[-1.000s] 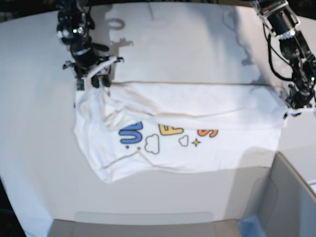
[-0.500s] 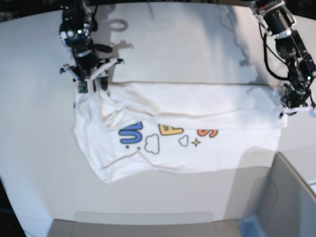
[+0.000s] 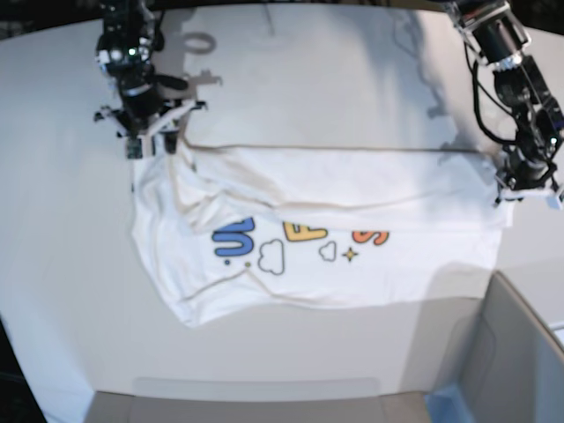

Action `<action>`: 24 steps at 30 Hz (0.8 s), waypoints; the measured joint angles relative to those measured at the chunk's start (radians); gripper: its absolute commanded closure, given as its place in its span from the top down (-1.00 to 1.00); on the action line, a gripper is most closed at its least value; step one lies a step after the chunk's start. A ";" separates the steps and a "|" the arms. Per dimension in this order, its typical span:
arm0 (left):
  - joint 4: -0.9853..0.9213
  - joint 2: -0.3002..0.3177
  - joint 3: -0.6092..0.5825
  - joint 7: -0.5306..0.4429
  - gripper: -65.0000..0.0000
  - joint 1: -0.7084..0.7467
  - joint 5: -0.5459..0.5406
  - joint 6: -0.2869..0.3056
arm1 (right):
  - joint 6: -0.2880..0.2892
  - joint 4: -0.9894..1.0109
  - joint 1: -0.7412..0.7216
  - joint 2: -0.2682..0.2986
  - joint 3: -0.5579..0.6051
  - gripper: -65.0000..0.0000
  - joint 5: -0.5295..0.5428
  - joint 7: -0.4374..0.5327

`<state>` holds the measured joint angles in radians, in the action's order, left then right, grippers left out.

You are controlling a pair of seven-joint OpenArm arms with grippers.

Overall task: Layout the t-shirt on the table in an organized manner, then fold the t-shirt properly
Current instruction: 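Regrasp the folded edge with both grippers at its two ends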

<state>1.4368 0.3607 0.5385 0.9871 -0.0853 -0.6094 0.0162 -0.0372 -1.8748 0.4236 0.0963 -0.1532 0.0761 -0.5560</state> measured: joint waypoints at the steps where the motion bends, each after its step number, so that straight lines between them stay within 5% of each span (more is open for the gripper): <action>1: 0.000 0.000 0.000 0.000 -0.61 0.002 0.000 0.000 | 0.000 0.013 -0.003 0.002 0.000 -0.36 0.000 0.002; 6: 0.000 0.003 0.000 0.000 -0.59 0.005 0.000 0.000 | 0.000 0.053 -0.002 0.007 -0.006 -0.36 -0.001 0.002; 12: 0.000 0.060 -0.059 0.032 -0.31 0.010 0.006 -0.001 | 0.004 0.053 -0.003 0.006 -0.003 -0.36 -0.001 0.003; 15: 0.010 0.108 -0.097 0.022 -0.30 0.048 -0.005 0.003 | 0.004 0.053 -0.003 0.006 -0.003 -0.36 -0.001 0.002; 24: 0.061 0.111 -0.100 0.006 -0.30 0.147 0.003 0.000 | 0.004 0.053 -0.007 0.006 -0.004 -0.36 -0.001 0.002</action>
<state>1.4979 0.4713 0.4381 0.9936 0.0616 -0.6067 0.0166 -0.0334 -1.8221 0.4164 0.1020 -0.1570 0.0753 -0.5537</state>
